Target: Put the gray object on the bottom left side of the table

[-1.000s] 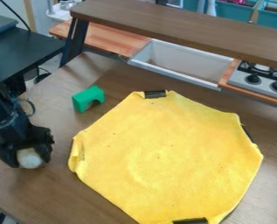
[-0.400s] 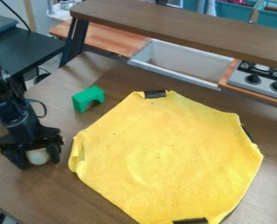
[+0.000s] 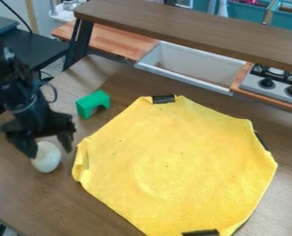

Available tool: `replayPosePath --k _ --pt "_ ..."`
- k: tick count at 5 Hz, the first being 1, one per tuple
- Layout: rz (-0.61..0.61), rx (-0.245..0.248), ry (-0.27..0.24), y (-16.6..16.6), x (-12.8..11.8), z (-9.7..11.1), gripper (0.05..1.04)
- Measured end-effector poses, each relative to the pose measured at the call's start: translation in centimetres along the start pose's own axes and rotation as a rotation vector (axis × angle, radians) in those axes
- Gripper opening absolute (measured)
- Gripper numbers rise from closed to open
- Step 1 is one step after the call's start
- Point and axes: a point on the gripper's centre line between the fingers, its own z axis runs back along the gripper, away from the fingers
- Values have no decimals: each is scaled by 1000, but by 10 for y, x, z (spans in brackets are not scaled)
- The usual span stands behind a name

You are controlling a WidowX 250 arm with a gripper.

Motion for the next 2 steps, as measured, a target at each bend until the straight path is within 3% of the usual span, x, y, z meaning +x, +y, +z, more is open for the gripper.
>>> replayPosePath --k 2 --pt "-139 65 38 -30 9 47 1001"
